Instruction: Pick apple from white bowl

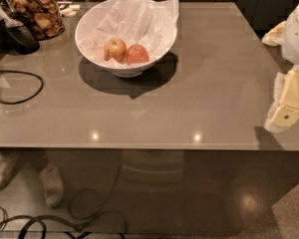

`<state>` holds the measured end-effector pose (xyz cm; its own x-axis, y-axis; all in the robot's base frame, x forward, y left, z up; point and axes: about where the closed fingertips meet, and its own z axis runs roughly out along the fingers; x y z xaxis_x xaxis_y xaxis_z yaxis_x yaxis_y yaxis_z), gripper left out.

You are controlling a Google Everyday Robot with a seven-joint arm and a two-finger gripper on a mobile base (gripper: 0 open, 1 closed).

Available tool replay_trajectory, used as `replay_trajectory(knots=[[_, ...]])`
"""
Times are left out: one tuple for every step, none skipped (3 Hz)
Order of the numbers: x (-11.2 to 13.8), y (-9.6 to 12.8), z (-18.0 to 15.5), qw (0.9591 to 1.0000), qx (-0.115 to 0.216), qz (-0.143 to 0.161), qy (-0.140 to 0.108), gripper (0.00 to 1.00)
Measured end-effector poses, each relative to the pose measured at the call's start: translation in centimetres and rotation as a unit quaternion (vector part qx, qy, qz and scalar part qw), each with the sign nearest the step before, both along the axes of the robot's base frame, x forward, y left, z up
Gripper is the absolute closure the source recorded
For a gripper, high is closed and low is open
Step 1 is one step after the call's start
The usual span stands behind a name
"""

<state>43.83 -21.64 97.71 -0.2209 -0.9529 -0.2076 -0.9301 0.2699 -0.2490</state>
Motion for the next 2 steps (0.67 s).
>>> replay_trajectory(knots=[[0.0, 0.0, 0.0, 1.0000, 0.000, 0.000, 0.000, 0.00], [2.1, 1.4, 1.6, 0.9999, 0.012, -0.001, -0.004, 0.00]])
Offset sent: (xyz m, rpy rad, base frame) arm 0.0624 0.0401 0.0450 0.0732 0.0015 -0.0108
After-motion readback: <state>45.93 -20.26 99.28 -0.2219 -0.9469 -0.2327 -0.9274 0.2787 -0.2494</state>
